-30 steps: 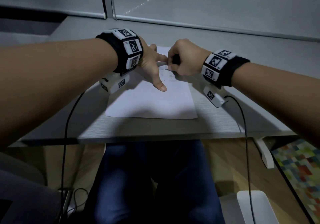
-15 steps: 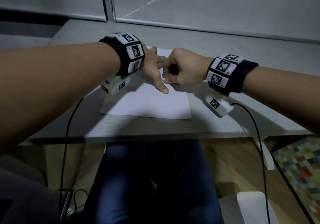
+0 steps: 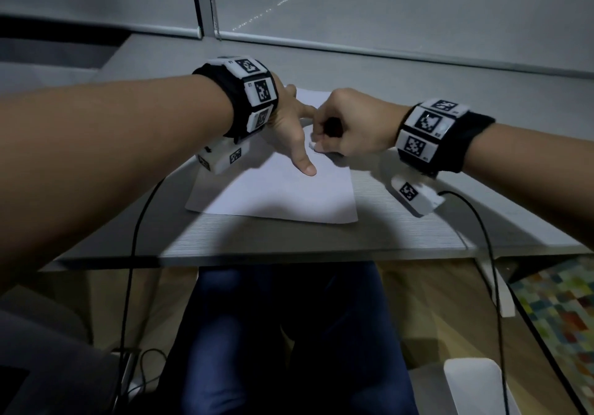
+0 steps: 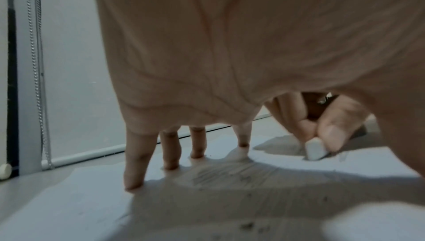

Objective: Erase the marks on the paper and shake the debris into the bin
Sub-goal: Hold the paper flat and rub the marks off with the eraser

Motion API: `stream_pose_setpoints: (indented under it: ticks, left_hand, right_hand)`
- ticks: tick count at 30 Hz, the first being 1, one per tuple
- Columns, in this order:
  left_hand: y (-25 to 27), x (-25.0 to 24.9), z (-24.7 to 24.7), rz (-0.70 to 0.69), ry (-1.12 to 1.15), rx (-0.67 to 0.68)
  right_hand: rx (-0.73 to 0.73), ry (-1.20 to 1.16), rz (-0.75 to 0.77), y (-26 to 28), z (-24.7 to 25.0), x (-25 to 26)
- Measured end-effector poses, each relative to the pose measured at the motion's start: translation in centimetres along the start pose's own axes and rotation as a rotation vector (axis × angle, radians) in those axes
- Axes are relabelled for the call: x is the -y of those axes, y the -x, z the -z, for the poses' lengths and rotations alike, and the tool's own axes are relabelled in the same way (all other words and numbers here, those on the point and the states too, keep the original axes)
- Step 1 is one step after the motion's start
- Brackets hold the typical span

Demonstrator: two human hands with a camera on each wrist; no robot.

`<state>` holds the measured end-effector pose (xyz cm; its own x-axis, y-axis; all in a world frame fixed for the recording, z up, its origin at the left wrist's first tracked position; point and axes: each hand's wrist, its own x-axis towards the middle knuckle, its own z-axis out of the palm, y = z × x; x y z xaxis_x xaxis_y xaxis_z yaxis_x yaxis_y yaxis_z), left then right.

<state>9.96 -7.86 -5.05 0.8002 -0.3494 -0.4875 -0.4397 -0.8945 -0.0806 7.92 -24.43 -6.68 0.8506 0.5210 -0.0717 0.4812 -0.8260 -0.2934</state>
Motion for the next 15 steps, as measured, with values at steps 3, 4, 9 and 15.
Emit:
stream_pose_setpoints:
  ticks: [3, 4, 9, 15]
  left_hand:
    - [0.3, -0.4, 0.6, -0.014, 0.061, 0.058]
    - [0.2, -0.4, 0.6, -0.009, 0.067, 0.036]
    - [-0.8, -0.1, 0.0, 0.011, 0.038, -0.093]
    - [-0.9, 0.0, -0.1, 0.037, 0.003, -0.098]
  right_hand:
    - [-0.037, -0.002, -0.036, -0.6, 0.5, -1.0]
    - [-0.075, 0.011, -0.062, -1.0, 0.6, -1.4]
    - [-0.147, 0.088, -0.099, -1.6, 0.1, -1.6]
    - [-0.226, 0.049, -0.103, -1.1, 1.3, -2.4]
